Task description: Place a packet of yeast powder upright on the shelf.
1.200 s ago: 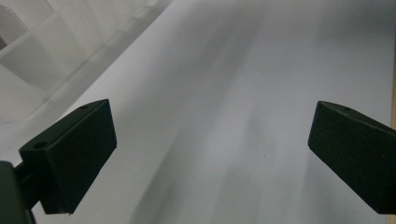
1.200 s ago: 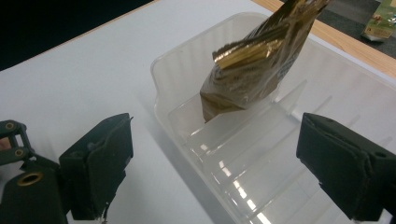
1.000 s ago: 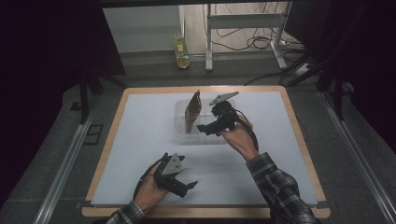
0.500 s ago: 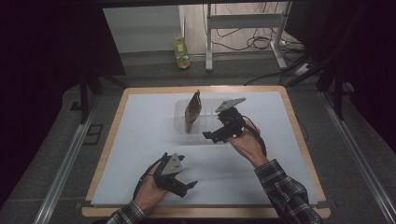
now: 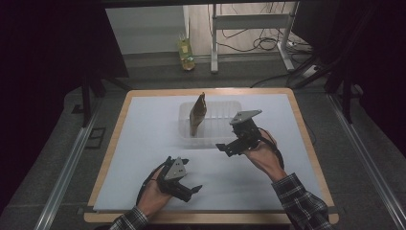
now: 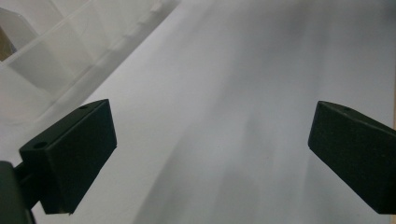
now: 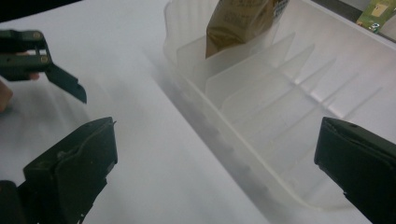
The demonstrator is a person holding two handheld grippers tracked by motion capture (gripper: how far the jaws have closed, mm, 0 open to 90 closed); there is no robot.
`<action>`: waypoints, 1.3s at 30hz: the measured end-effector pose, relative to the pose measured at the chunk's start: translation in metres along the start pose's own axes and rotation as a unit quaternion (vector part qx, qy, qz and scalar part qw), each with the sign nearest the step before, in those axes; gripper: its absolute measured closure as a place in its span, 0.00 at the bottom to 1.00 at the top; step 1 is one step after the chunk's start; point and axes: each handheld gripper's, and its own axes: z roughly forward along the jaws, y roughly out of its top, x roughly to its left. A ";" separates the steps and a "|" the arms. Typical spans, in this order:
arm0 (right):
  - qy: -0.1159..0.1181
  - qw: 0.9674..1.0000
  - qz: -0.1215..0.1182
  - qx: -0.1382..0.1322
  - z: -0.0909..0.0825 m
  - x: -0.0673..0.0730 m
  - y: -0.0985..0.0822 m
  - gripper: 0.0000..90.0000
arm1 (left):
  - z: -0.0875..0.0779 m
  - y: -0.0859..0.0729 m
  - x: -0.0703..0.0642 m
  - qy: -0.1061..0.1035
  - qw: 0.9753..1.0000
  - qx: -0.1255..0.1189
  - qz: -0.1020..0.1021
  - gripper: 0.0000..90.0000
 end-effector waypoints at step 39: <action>-0.049 0.999 0.015 0.007 -0.056 0.010 -0.110 0.00 | 0.001 0.000 -0.001 0.006 1.000 -0.003 0.009 0.01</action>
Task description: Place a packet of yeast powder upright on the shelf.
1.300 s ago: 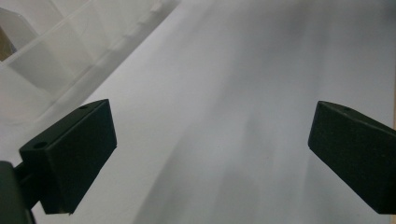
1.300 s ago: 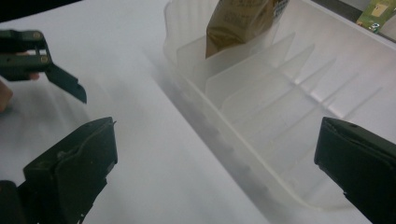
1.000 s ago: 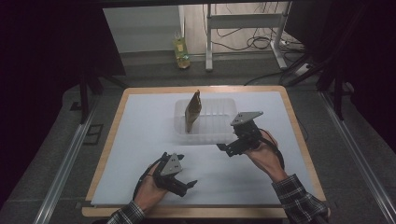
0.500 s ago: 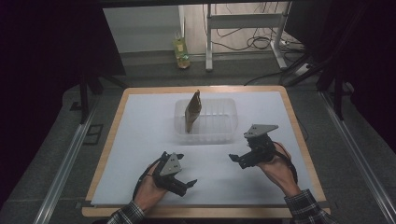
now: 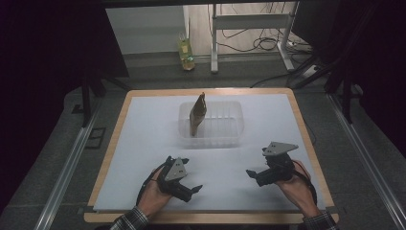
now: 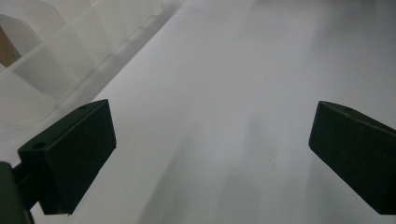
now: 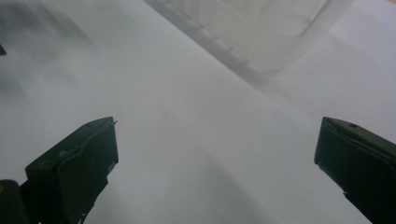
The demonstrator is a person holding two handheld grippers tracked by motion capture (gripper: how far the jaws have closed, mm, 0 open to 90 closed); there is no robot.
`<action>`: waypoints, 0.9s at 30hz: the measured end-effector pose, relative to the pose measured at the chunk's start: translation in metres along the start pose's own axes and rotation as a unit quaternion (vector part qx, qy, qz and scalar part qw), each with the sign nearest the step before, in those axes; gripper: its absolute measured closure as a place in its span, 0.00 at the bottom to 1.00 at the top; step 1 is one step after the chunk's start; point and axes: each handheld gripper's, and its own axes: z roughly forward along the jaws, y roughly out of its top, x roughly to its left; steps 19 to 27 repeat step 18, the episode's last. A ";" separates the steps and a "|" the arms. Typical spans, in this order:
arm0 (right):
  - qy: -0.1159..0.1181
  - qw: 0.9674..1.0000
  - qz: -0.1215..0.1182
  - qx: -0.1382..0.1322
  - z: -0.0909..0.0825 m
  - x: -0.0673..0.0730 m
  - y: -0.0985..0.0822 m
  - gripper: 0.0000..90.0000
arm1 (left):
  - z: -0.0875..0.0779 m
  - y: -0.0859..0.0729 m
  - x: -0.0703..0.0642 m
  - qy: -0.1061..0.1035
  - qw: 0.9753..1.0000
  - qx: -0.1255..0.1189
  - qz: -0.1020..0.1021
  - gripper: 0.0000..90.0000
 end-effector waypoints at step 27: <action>-0.013 0.998 0.013 0.064 0.005 0.000 -0.043 0.00 | 0.002 0.000 0.000 -0.001 1.000 0.006 0.001 0.00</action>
